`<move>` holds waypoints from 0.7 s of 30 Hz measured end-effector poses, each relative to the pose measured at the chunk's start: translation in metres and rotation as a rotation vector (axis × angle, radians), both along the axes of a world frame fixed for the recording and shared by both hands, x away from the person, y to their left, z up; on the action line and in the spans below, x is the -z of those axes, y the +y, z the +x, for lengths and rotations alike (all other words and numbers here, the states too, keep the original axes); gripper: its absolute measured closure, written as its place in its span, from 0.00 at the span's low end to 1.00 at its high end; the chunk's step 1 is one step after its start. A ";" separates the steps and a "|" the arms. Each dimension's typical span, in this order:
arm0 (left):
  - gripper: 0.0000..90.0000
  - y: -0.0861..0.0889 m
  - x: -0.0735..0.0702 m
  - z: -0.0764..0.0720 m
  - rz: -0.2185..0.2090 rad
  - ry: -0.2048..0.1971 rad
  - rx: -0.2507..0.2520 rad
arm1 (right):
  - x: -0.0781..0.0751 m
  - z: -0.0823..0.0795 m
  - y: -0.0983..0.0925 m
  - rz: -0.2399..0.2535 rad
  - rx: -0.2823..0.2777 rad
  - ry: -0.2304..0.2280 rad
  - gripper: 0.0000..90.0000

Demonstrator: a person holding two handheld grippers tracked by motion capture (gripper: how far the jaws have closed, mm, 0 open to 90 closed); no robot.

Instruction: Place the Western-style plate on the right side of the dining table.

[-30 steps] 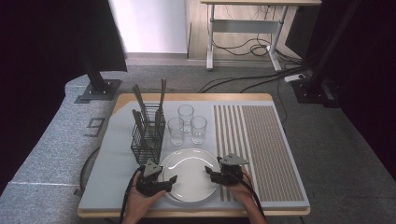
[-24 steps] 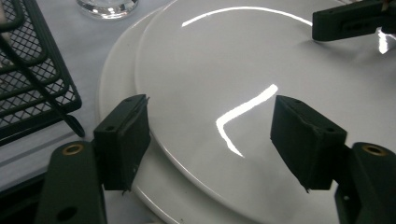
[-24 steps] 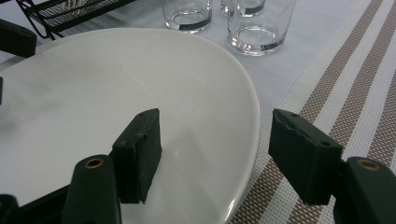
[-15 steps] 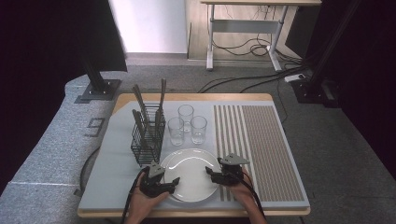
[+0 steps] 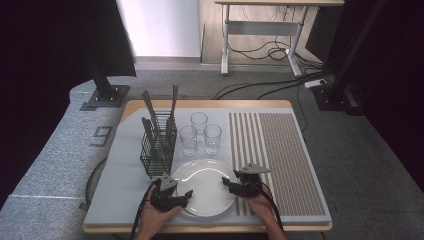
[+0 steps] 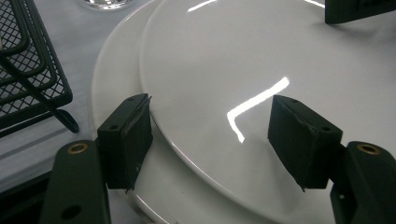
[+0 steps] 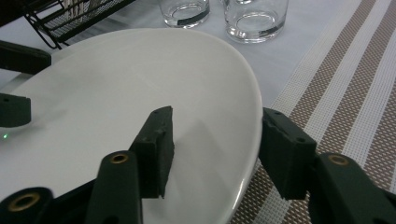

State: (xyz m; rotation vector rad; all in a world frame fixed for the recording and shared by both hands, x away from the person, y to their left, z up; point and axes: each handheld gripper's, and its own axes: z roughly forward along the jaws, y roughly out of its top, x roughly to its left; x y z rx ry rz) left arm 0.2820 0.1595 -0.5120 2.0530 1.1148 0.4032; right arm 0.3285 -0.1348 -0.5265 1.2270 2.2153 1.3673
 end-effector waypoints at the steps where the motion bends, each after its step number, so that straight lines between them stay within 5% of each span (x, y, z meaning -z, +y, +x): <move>1: 0.34 0.000 0.000 0.000 0.000 0.000 -0.001 | 0.000 0.000 -0.001 0.004 0.003 0.005 0.56; 12: 0.35 -0.001 0.001 0.000 0.000 -0.004 -0.007 | -0.002 0.002 -0.010 0.090 0.030 0.016 0.73; 13: 0.35 -0.001 0.001 0.000 -0.004 -0.004 -0.008 | -0.003 0.001 -0.010 0.076 0.061 -0.011 0.86; 16: 0.35 -0.001 0.001 0.001 -0.009 -0.004 -0.010 | -0.006 -0.002 -0.011 0.032 0.067 -0.065 0.91; 21: 0.35 0.000 0.002 0.001 -0.008 0.000 -0.014 | -0.006 0.000 -0.012 0.038 0.046 -0.048 0.86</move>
